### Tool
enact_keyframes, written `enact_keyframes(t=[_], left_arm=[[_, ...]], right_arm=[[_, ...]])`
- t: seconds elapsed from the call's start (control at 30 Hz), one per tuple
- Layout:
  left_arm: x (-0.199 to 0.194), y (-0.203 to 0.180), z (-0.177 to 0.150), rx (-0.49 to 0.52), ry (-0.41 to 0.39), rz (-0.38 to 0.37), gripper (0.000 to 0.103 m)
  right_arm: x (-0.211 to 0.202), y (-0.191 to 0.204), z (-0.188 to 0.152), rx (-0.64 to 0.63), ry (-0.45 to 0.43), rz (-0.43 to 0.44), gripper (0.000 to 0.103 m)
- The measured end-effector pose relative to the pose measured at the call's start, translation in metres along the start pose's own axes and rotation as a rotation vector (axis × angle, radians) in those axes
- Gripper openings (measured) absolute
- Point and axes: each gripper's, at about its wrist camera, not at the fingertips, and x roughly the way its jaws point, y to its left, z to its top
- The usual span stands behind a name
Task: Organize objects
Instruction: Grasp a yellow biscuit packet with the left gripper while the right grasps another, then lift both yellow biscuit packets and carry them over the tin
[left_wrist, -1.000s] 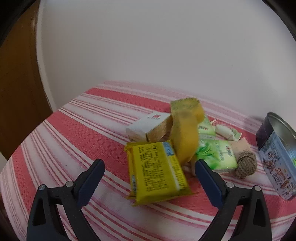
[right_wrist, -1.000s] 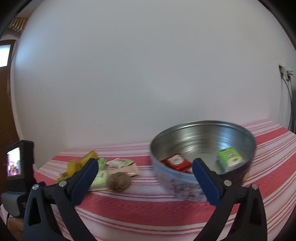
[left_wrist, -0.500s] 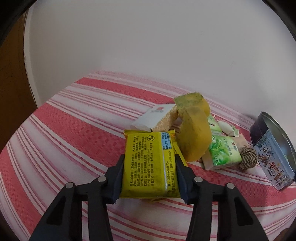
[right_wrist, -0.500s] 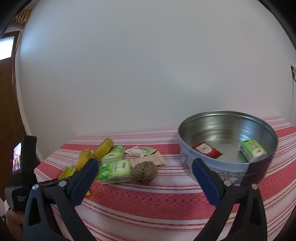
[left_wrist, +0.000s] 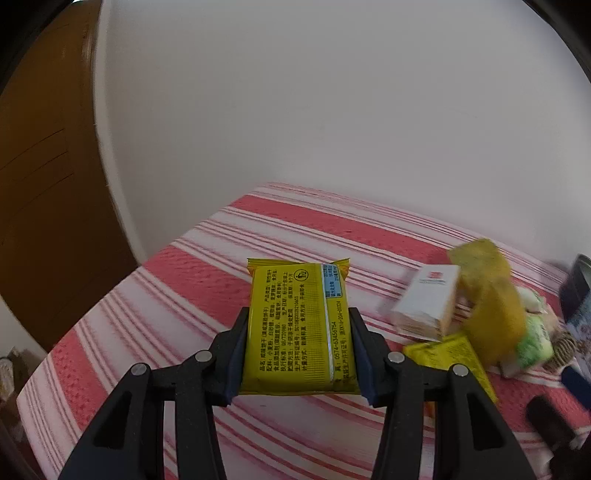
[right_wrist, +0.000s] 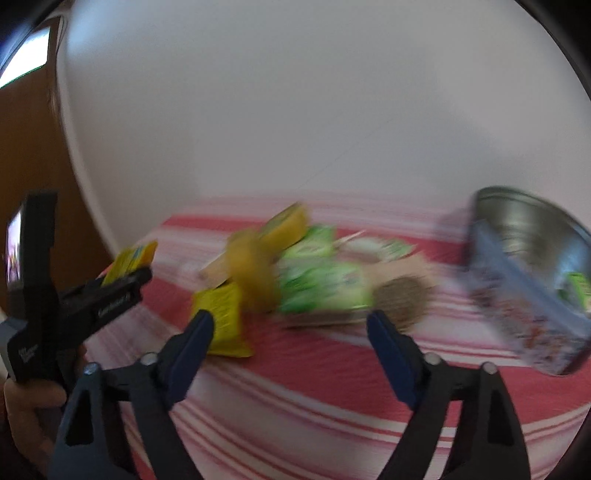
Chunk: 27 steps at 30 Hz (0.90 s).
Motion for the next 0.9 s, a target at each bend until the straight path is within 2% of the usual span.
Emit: enact_keyframes(t=[0.13, 0.2, 0.3, 0.4, 0.5, 0.6, 0.77, 0.9], left_arm=[[-0.003, 0.003, 0.0, -0.01, -0.019, 0.027, 0.052], [-0.002, 0.006, 0.0, -0.012, -0.023, 0.031, 0.052], [-0.001, 0.01, 0.0, -0.033, -0.014, 0.034, 0.052], [0.001, 0.014, 0.0, -0.046, -0.001, 0.033, 0.052], [0.003, 0.015, -0.001, -0.049, 0.011, 0.025, 0.052], [0.003, 0.015, -0.001, -0.051, 0.011, 0.017, 0.052], [0.003, 0.017, -0.001, -0.065, 0.011, 0.009, 0.052], [0.002, 0.017, -0.001, -0.061, 0.003, 0.008, 0.052]], right_arm=[[0.026, 0.025, 0.001, -0.019, 0.086, 0.062, 0.08], [0.039, 0.038, 0.002, -0.041, 0.122, 0.063, 0.075], [0.06, 0.051, 0.005, -0.075, 0.193, 0.066, 0.062], [0.076, 0.059, 0.005, -0.084, 0.248, 0.037, 0.062], [0.083, 0.061, 0.007, -0.089, 0.253, 0.02, 0.063], [0.084, 0.065, 0.006, -0.11, 0.252, 0.003, 0.052], [0.08, 0.063, 0.004, -0.131, 0.255, 0.042, 0.051], [0.064, 0.06, -0.002, -0.126, 0.241, 0.118, 0.051]])
